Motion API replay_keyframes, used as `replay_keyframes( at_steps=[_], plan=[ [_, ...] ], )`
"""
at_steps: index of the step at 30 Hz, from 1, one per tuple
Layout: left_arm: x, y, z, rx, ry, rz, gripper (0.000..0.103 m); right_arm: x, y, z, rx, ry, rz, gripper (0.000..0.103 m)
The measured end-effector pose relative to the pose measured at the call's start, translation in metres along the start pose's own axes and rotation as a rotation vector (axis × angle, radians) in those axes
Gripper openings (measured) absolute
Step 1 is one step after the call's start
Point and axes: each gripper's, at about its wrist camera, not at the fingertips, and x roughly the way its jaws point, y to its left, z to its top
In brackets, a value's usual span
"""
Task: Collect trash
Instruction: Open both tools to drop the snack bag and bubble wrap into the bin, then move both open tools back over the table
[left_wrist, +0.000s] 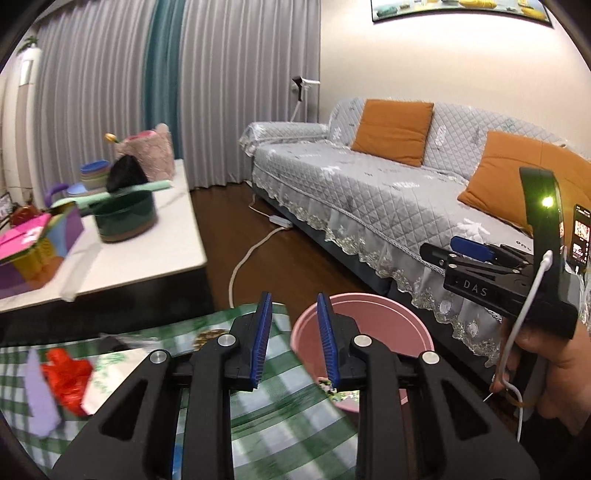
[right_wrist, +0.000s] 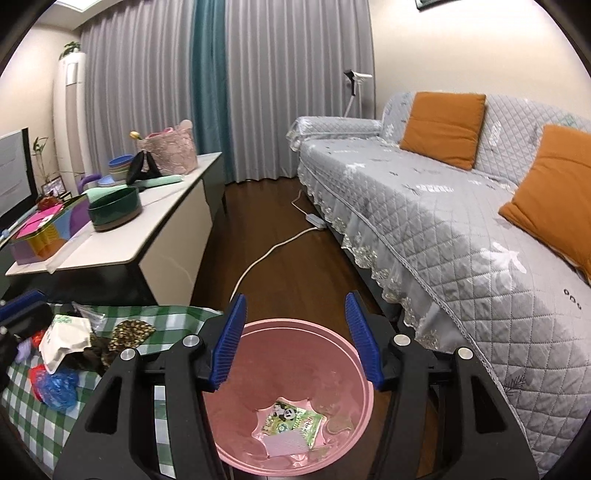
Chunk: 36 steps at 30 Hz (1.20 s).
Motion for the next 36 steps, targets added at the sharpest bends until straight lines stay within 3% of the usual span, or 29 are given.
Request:
replay_keyframes(
  at_steps=[9, 13, 17, 26, 36],
  plan=[
    [-0.058, 0.052, -0.017, -0.026, -0.037, 0.081, 0.025, -0.027, 0.025, 0.002, -0.025, -0.043, 0.058, 0.053],
    [-0.08, 0.08, -0.029, -0.049, -0.044, 0.124, 0.025, -0.033, 0.036, 0.003, -0.013, -0.046, 0.118, 0.042],
    [-0.097, 0.113, -0.044, -0.086, -0.045, 0.171, 0.025, -0.033, 0.057, 0.002, -0.029, -0.036, 0.177, 0.036],
    [-0.099, 0.181, -0.098, -0.235, 0.018, 0.311, 0.025, -0.018, 0.112, -0.01, -0.075, 0.023, 0.277, 0.036],
    [-0.083, 0.238, -0.131, -0.308, 0.087, 0.452, 0.025, 0.026, 0.17, -0.028, -0.118, 0.128, 0.365, 0.036]
  ],
)
